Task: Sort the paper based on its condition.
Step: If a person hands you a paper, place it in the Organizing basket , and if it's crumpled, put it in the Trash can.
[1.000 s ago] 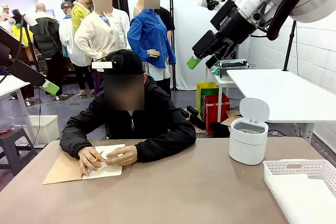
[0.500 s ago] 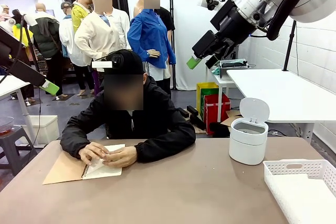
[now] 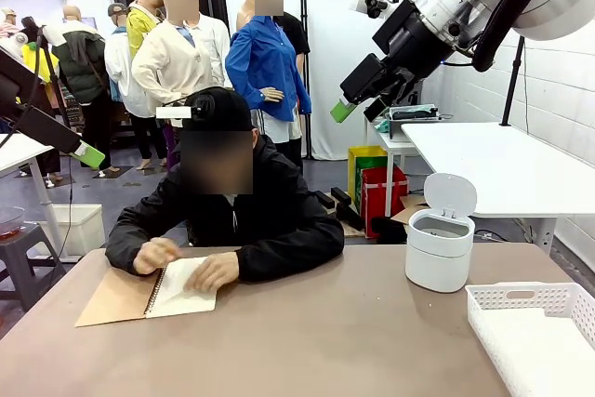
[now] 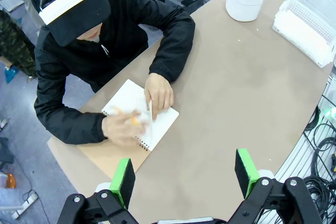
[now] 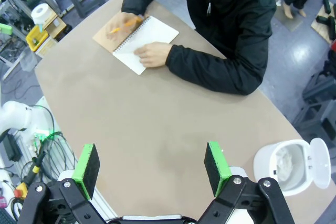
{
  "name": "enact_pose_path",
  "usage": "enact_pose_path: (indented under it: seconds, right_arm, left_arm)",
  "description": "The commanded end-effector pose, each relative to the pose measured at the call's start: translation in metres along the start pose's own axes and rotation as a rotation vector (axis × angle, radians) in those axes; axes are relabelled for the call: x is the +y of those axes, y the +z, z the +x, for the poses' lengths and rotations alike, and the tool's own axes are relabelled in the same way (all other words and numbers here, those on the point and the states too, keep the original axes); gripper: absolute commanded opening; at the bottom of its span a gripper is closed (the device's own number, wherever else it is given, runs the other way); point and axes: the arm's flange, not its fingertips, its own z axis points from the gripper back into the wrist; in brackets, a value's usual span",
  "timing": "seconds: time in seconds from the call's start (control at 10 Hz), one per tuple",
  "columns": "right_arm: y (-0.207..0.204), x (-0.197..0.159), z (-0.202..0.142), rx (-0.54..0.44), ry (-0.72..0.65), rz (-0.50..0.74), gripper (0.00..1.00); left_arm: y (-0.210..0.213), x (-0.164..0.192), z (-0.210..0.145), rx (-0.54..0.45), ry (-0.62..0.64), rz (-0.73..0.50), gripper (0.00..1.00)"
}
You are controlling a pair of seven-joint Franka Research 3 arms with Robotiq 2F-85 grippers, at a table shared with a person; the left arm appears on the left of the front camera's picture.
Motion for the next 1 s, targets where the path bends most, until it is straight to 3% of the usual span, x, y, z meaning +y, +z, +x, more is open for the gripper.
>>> enact_pose_path:
  seconds: [0.0, 0.9]
  right_arm:
    - [-0.0014, -0.0011, -0.0004, 0.002, -0.008, 0.001, 1.00]
    - [-0.0014, -0.0011, -0.0004, 0.002, -0.008, 0.001, 1.00]
  left_arm:
    - [0.0007, 0.0009, 0.0003, -0.004, 0.006, -0.001, 1.00]
    - [0.0007, 0.0009, 0.0003, -0.004, 0.006, -0.001, 1.00]
